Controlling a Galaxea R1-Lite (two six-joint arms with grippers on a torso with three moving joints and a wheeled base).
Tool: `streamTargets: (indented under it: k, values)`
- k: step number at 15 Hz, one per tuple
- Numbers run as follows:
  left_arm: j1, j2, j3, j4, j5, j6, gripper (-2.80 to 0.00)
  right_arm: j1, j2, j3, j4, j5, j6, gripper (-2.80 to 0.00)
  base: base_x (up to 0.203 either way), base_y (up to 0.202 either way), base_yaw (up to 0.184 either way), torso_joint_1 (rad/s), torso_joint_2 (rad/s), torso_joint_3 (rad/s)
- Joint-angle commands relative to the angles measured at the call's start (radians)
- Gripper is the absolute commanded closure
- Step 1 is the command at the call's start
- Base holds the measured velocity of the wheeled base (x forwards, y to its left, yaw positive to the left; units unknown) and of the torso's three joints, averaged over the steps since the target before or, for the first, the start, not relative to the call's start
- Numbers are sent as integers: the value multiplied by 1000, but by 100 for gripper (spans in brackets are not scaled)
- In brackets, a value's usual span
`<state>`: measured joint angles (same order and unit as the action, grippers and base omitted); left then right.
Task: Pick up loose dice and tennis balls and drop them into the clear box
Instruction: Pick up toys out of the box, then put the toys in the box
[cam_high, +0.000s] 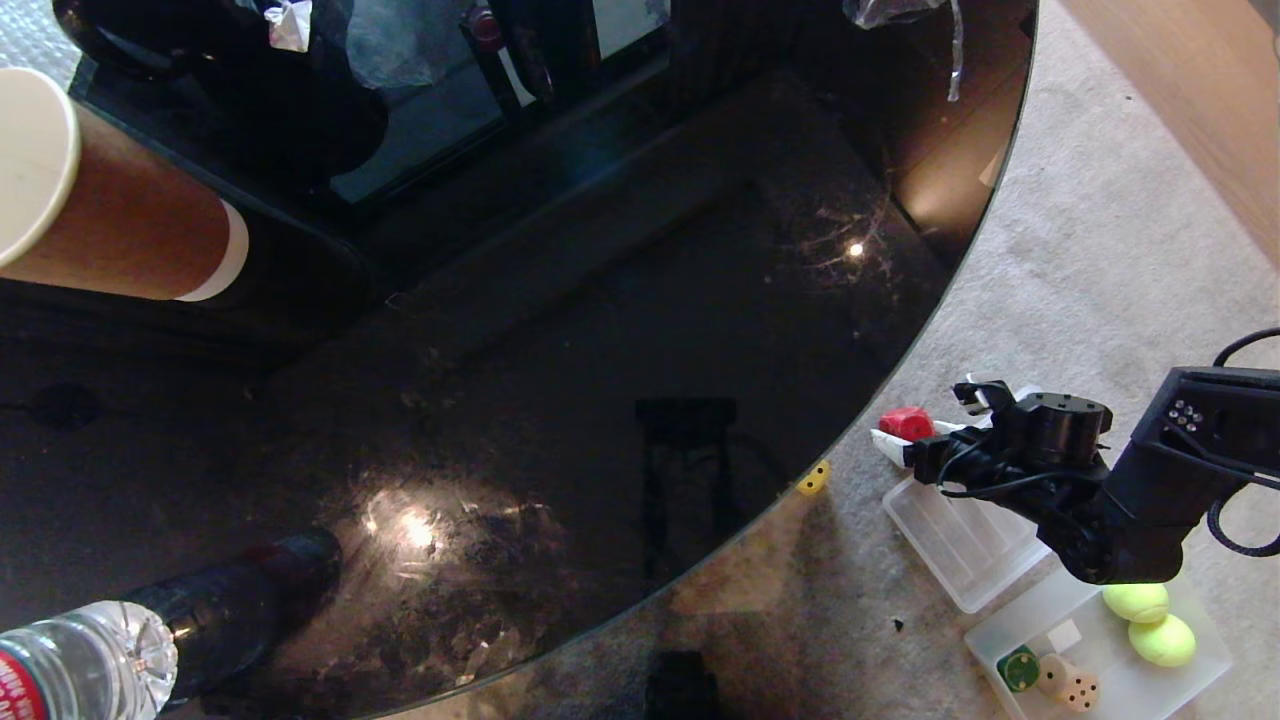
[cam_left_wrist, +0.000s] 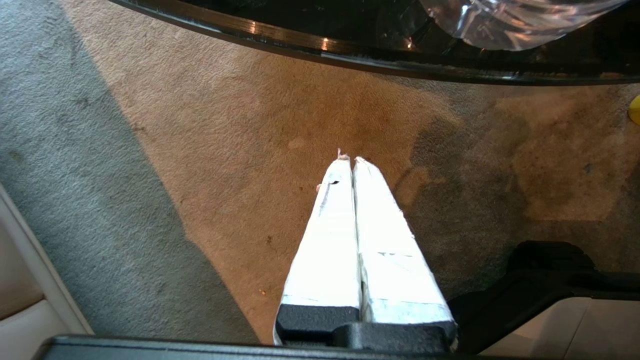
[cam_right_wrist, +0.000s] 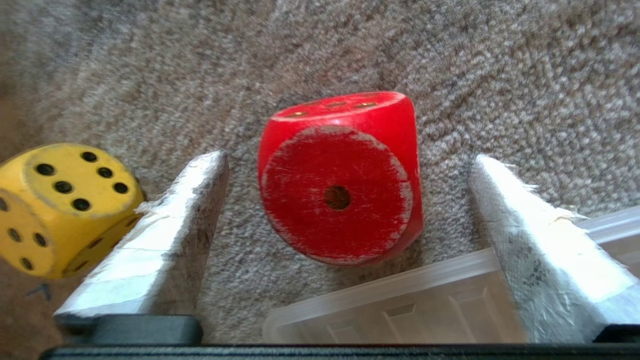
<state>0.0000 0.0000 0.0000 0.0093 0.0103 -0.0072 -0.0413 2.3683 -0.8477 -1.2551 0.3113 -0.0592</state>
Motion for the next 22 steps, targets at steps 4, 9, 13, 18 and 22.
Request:
streamTargets:
  k: [4, 9, 13, 18, 22]
  values:
    - [0, 0, 0, 0, 0, 0, 0, 0, 17, -13, -20, -2, -44, 0, 0, 0, 0, 0, 0, 0]
    - [0, 0, 0, 0, 0, 0, 0, 0, -56, 47, -18, -20, -55, 0, 0, 0, 0, 0, 0, 0]
    - [0, 0, 0, 0, 0, 0, 0, -4, -162, 168, -7, -31, -50, 0, 0, 0, 0, 0, 0, 0]
    - [0, 0, 0, 0, 0, 0, 0, -62, -609, 404, 186, -74, -21, 0, 0, 0, 0, 0, 0, 0]
    - [0, 0, 0, 0, 0, 0, 0, -110, -739, 458, 394, -112, 10, 0, 0, 0, 0, 0, 0, 0]
